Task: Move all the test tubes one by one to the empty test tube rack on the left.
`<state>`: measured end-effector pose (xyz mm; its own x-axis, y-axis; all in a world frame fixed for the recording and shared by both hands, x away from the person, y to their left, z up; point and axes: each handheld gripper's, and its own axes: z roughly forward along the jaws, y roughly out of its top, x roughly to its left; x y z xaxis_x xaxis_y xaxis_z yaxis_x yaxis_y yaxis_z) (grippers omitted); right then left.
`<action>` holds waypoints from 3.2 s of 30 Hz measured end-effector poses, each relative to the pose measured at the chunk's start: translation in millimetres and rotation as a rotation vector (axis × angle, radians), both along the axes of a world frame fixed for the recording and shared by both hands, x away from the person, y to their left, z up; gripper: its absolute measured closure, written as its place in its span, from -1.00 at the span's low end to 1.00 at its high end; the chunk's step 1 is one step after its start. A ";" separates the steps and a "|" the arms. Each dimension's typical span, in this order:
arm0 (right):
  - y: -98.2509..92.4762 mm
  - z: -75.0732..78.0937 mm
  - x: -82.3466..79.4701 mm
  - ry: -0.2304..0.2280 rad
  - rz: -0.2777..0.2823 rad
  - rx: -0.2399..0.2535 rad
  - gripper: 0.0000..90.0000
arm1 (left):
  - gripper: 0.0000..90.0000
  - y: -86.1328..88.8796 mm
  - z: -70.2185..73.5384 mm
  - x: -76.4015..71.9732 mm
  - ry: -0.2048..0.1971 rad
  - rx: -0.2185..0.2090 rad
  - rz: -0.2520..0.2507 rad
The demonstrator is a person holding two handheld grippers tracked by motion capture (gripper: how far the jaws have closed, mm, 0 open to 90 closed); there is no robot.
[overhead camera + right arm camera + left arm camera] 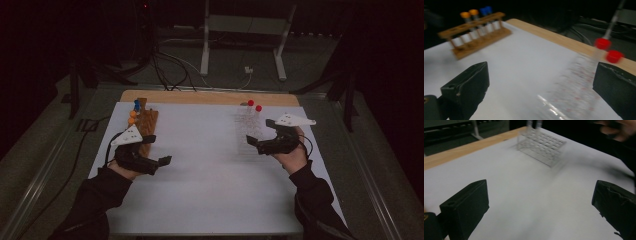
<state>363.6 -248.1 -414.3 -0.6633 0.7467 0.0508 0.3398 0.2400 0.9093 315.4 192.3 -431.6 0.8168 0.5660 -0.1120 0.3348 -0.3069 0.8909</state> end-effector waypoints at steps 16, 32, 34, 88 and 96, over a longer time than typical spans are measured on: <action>-18.7 -34.3 62.0 0.085 -0.156 -0.040 -0.09 | -0.96 -14.6 -8.0 -6.1 0.012 0.006 -0.043; -16.5 -49.8 97.6 0.116 -0.211 -0.089 0.35 | -0.96 -15.5 -11.7 -5.1 0.015 0.015 -0.042; -15.4 -50.9 100.0 0.123 -0.212 -0.086 0.38 | -0.96 -15.9 -12.1 -5.2 0.018 0.017 -0.046; 44.2 10.7 6.2 -0.024 0.083 -0.147 0.67 | -0.96 -34.1 3.2 -3.8 0.017 0.021 -0.111; 61.2 -7.2 -20.6 0.011 0.176 -0.155 0.67 | -0.95 -45.2 8.8 -3.9 0.009 0.014 -0.153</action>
